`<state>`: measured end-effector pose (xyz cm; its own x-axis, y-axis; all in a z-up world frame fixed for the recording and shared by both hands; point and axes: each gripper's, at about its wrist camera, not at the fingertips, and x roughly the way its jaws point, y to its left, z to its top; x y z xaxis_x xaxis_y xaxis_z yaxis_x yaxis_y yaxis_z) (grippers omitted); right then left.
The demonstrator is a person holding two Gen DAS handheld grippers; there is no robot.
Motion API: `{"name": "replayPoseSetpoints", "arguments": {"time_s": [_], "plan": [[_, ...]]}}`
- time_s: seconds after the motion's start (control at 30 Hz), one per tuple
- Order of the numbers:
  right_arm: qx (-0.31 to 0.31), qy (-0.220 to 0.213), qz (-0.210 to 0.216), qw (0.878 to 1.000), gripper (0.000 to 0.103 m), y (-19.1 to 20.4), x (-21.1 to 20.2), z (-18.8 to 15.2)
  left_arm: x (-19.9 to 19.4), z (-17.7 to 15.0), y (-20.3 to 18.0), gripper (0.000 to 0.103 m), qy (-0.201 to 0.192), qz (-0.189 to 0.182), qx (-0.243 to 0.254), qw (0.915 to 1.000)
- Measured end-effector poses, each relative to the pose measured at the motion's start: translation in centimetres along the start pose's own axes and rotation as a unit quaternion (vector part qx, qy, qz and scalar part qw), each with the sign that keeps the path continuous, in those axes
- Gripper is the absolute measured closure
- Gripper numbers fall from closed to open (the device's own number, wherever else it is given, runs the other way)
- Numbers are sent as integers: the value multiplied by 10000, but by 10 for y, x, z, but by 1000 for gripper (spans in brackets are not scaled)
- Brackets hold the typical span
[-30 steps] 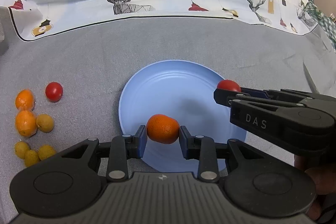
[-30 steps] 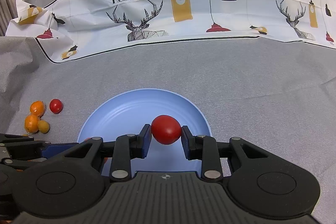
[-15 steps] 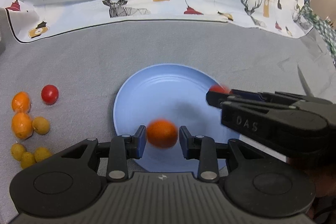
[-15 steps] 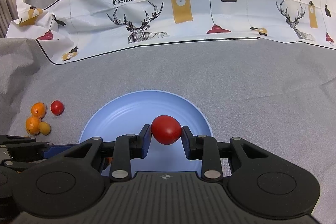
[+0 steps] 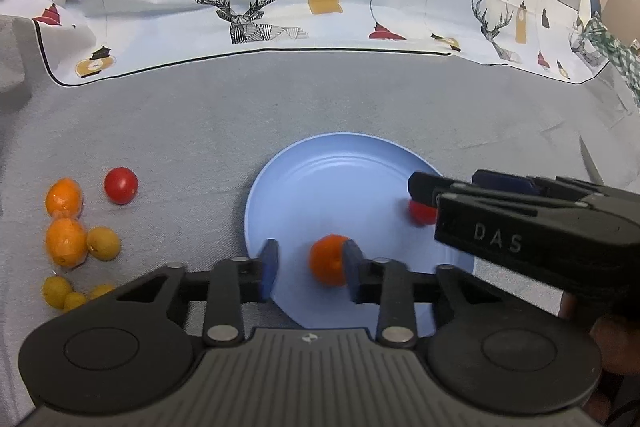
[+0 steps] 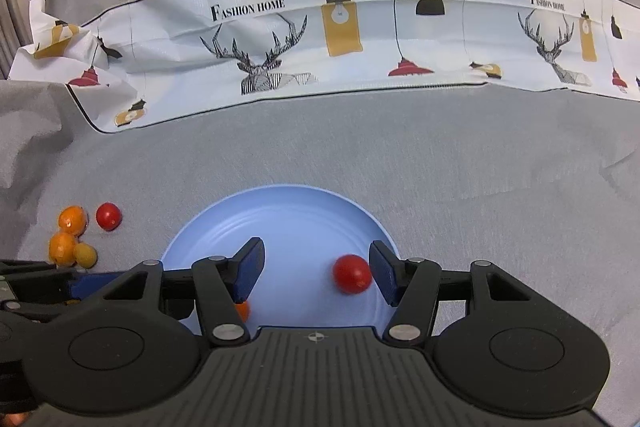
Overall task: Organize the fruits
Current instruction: 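Open the right tool over the plate while the left tool releases the tangerine, then move both open tools back to the fruit pile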
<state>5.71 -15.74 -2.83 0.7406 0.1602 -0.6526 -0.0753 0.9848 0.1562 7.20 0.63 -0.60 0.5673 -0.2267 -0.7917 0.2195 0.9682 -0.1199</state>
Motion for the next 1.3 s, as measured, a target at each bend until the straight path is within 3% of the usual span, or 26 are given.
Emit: {"name": "replayPoseSetpoints", "arguments": {"time_s": [0.2, 0.37, 0.5, 0.73, 1.0, 1.17, 1.3], "plan": [[21, -163, -32, 9999, 46, 6, -5, 3, -11, 0, 17, 82, -164, 67, -87, 9998], [-5, -283, 112, 9995, 65, 19, -9, 3, -23, 1, 44, 82, -304, 146, -425, 9985], [-102, -300, 375, 9988, 71, 35, -11, 2, -32, 2, 62, 82, -376, 234, -584, 9973], [-494, -413, 975, 9932, 72, 73, -20, -1, -43, 3, 98, 82, -476, 330, -948, 9938], [-843, -442, 1613, 9823, 79, 110, -26, -11, -56, 2, 158, 82, -567, 487, -1753, 9817], [-1109, 54, 2208, 9690, 79, 139, -16, -26, -56, -1, 177, 82, -483, 547, -1978, 9775], [-1514, 448, 2440, 9568, 78, 166, -4, -47, -54, -2, 177, 82, -398, 554, -1950, 9784]]}}
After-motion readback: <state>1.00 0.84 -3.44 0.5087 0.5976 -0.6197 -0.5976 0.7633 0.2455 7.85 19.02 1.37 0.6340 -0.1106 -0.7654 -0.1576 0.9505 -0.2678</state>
